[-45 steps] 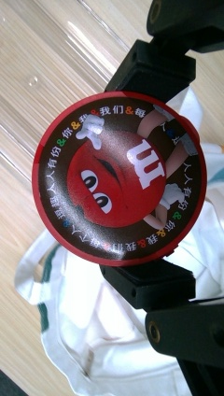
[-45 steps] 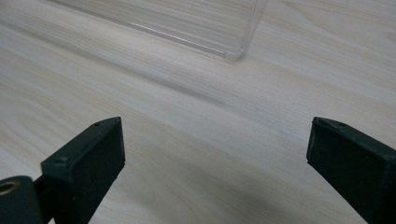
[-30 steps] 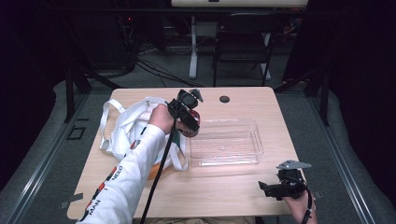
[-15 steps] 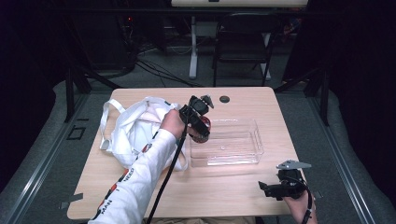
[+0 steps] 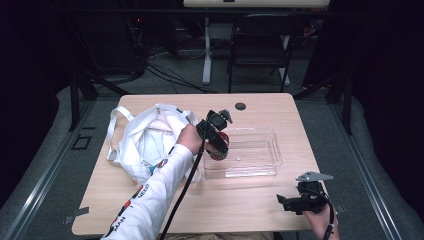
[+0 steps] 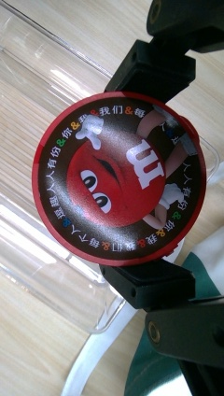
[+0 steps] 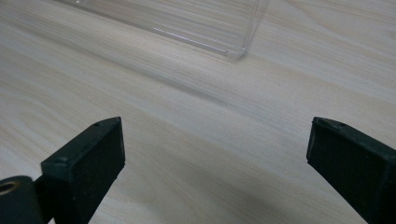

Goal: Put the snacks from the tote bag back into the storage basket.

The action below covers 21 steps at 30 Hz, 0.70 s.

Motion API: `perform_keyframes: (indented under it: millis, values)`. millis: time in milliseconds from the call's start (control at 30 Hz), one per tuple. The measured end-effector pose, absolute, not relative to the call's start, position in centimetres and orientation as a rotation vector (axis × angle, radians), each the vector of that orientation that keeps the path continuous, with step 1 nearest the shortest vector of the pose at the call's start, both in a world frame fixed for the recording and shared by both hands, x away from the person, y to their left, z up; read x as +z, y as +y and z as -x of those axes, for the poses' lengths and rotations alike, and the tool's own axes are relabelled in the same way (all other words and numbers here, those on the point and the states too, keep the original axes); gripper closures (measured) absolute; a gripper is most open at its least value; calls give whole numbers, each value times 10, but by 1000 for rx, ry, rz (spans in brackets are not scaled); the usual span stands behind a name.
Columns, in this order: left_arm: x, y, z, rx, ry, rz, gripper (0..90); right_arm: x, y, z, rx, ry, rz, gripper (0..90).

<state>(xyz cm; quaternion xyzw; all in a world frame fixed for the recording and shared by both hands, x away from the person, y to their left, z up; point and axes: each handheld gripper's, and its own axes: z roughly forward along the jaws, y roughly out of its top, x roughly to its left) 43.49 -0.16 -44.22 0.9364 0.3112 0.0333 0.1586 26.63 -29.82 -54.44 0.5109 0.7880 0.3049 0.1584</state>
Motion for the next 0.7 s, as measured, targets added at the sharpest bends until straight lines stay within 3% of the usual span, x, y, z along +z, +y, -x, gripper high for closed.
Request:
perform_keyframes:
  millis: [700]
  values:
    - [-479,1,-434,9,926,-2699,255,-545,-298,-267,871,2254,-1456,43]
